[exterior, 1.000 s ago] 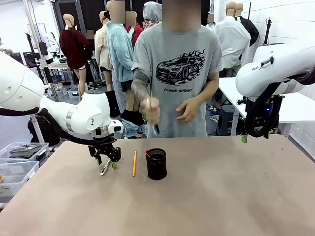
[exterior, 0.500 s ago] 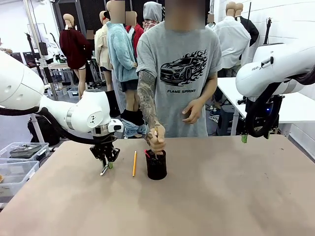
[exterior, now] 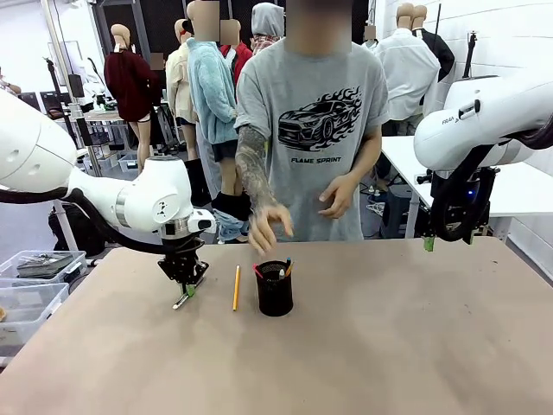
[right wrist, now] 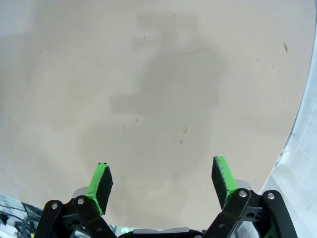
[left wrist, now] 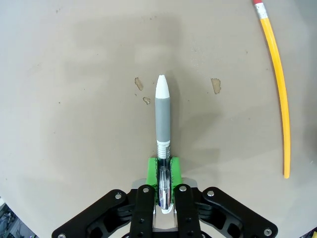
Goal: Place the pens into the pen holder.
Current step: Pick up a writing instrument from the table and place it into the Pen holder.
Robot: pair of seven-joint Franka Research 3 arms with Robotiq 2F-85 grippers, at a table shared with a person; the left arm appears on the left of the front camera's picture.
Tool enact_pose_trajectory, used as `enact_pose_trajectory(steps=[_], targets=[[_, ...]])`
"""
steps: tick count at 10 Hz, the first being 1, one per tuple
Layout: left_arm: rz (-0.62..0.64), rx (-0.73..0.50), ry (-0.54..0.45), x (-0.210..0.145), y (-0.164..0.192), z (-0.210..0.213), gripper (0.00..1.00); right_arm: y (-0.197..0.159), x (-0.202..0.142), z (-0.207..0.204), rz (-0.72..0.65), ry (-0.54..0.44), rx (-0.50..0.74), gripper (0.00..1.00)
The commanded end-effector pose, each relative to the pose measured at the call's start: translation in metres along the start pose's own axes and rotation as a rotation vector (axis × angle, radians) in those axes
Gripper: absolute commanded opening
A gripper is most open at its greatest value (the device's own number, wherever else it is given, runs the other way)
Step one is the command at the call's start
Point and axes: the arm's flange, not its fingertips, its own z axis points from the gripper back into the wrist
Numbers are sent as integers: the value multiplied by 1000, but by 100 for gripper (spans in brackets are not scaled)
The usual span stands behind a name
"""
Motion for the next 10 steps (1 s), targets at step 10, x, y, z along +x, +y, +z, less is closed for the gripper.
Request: enact_pose_trajectory(steps=[10], targets=[[-486, -729, -996, -121, 1, 106, 0, 0, 0, 0, 0, 7, 0, 100]])
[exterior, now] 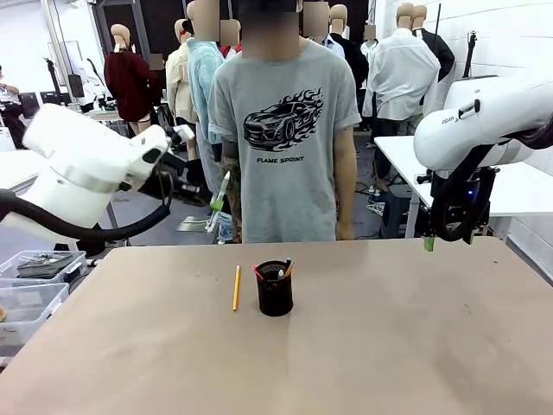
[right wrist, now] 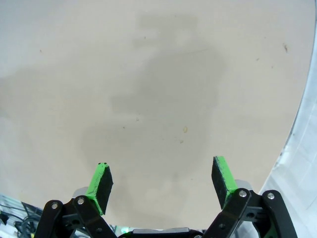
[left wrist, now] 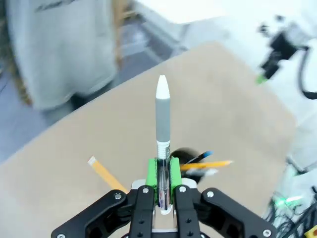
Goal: Place the pens into the pen holder.
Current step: Pick up a writing instrument from the table and place it into the Pen holder.
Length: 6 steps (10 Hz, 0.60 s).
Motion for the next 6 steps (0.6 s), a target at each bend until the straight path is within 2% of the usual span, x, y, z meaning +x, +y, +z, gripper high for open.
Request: enact_pose_trajectory(steps=[1, 2, 3, 4, 5, 6], targets=[[-92, -282, -191, -88, 33, -20, 0, 0, 0, 0, 0, 6, 0, 100], [-94, -301, -215, -89, 26, -27, 0, 0, 0, 0, 0, 6, 0, 100], [-41, -106, -108, -1, -13, 9, 0, 0, 0, 0, 0, 6, 0, 100], [-41, -106, -108, -1, -13, 9, 0, 0, 0, 0, 0, 6, 0, 100], [-76, -191, -201, -23, -8, 8, 0, 0, 0, 0, 0, 6, 0, 100], [-163, -208, -280, -30, -21, 0, 0, 0, 0, 0, 0, 6, 0, 100]])
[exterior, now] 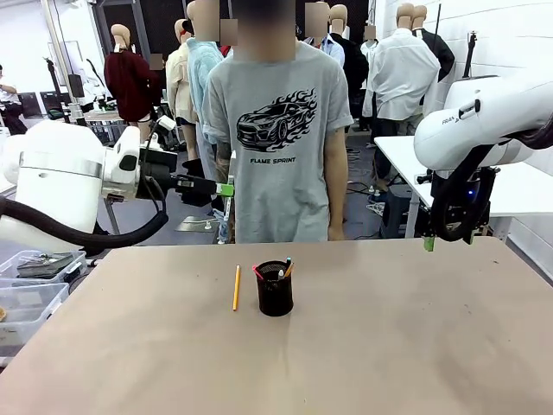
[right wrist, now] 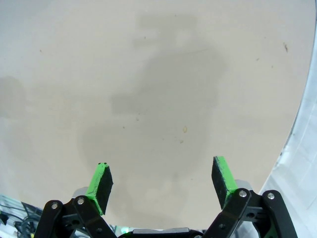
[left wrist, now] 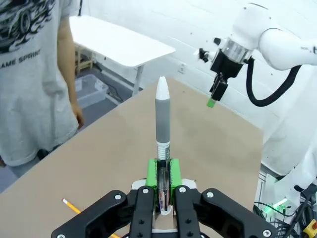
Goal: Place the pens into the pen holder.
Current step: Pick up a writing instrument from the table and place it into the Pen holder.
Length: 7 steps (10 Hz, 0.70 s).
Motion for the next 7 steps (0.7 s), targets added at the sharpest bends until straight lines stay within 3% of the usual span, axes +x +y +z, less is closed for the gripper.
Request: enact_pose_trajectory(steps=[1, 3, 7], targets=[[-81, -75, -67, -19, -9, -24, 0, 0, 0, 0, 0, 6, 0, 100], [-77, -173, -100, -31, -3, -59, 0, 0, 0, 0, 0, 6, 0, 100], [-58, -215, -18, -59, 15, -114, 0, 0, 0, 0, 0, 6, 0, 100]])
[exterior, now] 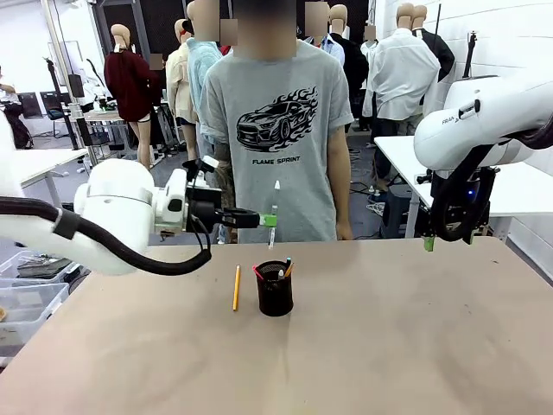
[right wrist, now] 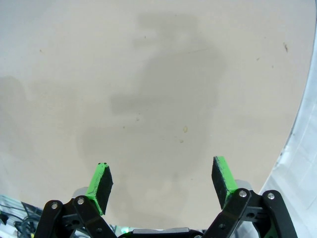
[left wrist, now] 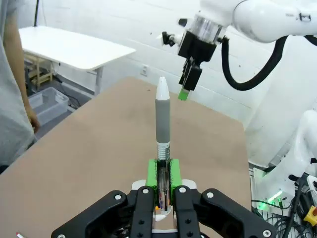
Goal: Place the pens into the pen holder.
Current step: Pick up a writing instrument from the table and place it into the Pen holder.
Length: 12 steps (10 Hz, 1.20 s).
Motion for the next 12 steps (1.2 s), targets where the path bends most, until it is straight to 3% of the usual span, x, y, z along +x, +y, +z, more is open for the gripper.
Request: enact_pose_trajectory(steps=[1, 5, 12], targets=[[-30, 4, 7, -6, 17, -19, 0, 0, 0, 0, 0, 6, 0, 100], [-27, 8, 39, -46, 35, -31, 0, 0, 0, 0, 0, 6, 0, 100], [-22, 29, 16, -70, 47, -27, 0, 0, 0, 0, 0, 6, 0, 100]])
